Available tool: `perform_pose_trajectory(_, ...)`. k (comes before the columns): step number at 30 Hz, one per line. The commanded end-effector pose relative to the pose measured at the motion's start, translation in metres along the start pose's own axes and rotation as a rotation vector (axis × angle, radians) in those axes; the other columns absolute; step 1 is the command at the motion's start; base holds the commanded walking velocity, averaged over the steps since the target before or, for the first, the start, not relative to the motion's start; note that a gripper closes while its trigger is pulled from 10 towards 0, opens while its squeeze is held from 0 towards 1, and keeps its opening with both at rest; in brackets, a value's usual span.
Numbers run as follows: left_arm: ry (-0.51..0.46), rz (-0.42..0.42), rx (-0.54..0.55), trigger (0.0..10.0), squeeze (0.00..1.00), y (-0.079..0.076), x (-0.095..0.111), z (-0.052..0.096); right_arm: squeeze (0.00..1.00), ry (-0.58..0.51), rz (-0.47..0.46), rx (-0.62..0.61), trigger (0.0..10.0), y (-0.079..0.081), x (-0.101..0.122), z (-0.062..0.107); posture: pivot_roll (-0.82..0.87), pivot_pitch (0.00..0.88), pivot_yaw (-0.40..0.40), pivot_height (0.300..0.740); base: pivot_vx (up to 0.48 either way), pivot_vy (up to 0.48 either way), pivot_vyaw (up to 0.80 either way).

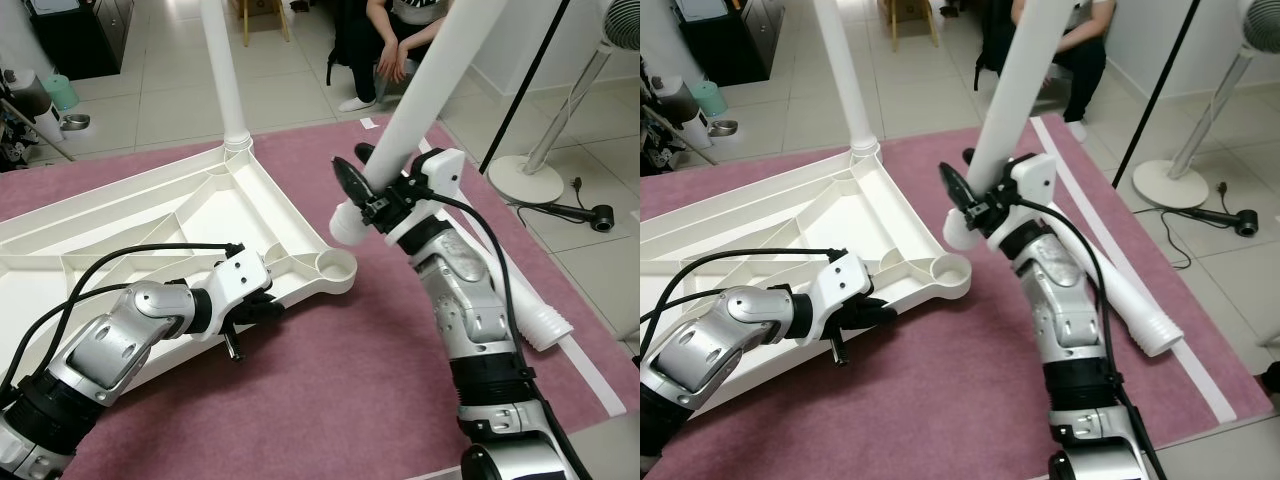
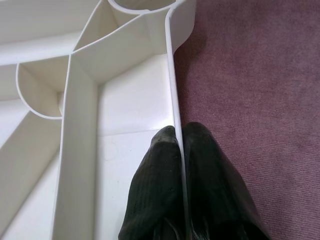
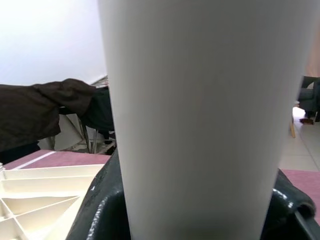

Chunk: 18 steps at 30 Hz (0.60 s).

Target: Building children table

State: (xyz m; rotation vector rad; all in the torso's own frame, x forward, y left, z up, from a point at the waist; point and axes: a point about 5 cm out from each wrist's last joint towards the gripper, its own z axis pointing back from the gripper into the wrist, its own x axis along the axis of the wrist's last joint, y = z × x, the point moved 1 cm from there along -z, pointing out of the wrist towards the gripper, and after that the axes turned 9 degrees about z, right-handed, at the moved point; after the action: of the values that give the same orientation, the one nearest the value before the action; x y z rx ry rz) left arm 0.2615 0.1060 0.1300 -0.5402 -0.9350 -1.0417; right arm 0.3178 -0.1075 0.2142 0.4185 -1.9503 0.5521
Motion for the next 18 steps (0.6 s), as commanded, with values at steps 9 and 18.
perform_pose_trajectory(9, 0.084, -0.024, 0.092, 10.0, 0.0, 0.002, -0.029, -0.007, 0.0, 0.021, -0.103, 0.061, 10.0, 0.031, -0.016, -0.014, 0.03, 0.0, 0.042, 0.74, 0.0, 0.0, 0.0)
perform_pose_trajectory(18, 0.125, -0.056, 0.233, 10.0, 0.0, 0.027, -0.036, 0.004, 0.0, 0.089, -0.166, 0.149, 10.0, 0.051, -0.03, -0.013, 0.06, 0.0, -0.002, 0.74, 0.0, 0.0, 0.0)
